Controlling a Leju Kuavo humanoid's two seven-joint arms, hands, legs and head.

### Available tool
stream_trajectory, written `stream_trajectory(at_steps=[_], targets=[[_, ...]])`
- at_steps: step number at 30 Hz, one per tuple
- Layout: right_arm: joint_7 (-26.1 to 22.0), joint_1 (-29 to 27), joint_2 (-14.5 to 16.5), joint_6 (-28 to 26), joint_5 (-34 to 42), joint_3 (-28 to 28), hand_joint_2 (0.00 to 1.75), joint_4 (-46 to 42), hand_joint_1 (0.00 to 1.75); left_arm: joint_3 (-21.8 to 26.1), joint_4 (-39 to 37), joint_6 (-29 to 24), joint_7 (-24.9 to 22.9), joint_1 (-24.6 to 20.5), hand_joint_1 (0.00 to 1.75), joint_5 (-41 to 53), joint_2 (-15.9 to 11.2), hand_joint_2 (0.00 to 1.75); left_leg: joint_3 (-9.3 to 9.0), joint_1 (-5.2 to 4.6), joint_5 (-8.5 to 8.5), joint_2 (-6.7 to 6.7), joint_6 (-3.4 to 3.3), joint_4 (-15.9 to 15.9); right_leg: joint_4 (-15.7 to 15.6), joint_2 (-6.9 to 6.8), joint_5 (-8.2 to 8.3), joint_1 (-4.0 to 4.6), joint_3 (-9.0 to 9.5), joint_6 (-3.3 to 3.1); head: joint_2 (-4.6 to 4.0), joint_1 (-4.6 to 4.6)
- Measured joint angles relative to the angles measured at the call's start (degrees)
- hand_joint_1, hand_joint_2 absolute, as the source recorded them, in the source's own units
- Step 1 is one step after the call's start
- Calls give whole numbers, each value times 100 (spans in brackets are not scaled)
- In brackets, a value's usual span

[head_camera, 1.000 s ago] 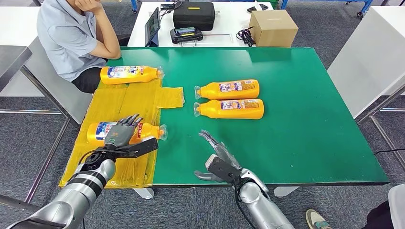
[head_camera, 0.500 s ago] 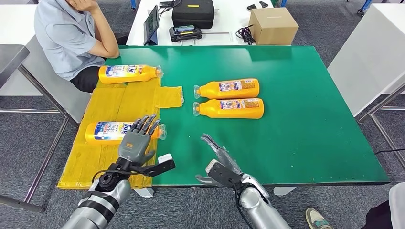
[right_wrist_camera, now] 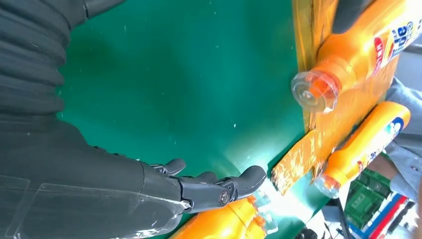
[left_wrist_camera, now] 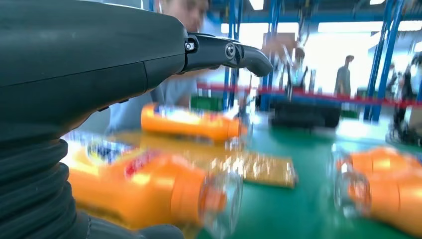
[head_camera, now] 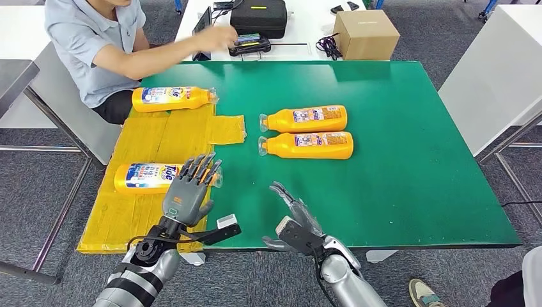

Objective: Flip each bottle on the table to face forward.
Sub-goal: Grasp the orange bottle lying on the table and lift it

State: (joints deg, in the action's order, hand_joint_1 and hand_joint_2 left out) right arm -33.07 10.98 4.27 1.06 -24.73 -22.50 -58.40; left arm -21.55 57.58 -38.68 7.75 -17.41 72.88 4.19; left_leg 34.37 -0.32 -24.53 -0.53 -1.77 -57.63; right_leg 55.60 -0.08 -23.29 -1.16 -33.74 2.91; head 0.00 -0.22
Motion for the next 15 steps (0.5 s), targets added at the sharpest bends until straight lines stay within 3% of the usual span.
stream_trajectory(at_steps=[2, 4, 7, 9, 12, 15], targets=[[-39, -18, -1, -147, -21, 9, 175, -13, 0, 28, 316, -111, 83, 170, 0, 420, 40, 175, 2, 0, 0, 0, 0, 0, 0, 0, 0, 0, -2, 0, 0, 0], [-69, -72, 8, -471, -31, 54, 175, -75, 0, 164, 799, -142, 630, 472, 0, 475, 209, 175, 9, -2, -2, -1, 0, 0, -1, 0, -1, -2, -7, 0, 0, -1], [-13, -211, 37, -1112, 34, 218, 175, -277, 0, 526, 1337, -159, 2108, 989, 0, -791, 735, 175, 20, -7, -8, -3, -3, 0, -3, -2, -2, -6, -15, 1, 0, 1], [107, -306, 57, -1275, 143, 345, 175, -447, 0, 626, 1428, -160, 2703, 1269, 0, -2061, 1041, 175, 21, -10, -14, 1, -7, 0, -5, 0, -2, -7, -19, 2, 0, 0], [343, -396, 48, -1035, 331, 472, 175, -693, 0, 482, 1422, -136, 2925, 1502, 0, -3815, 1254, 175, 21, -10, -17, 4, -9, -1, -7, 1, -2, -6, -23, 2, 0, 0], [589, -415, 10, -785, 320, 497, 175, -913, 0, 104, 1395, -54, 2878, 1547, 0, -4975, 1261, 175, 21, -7, -13, 3, -8, 0, -6, 0, -1, -4, -21, 1, 0, -2]])
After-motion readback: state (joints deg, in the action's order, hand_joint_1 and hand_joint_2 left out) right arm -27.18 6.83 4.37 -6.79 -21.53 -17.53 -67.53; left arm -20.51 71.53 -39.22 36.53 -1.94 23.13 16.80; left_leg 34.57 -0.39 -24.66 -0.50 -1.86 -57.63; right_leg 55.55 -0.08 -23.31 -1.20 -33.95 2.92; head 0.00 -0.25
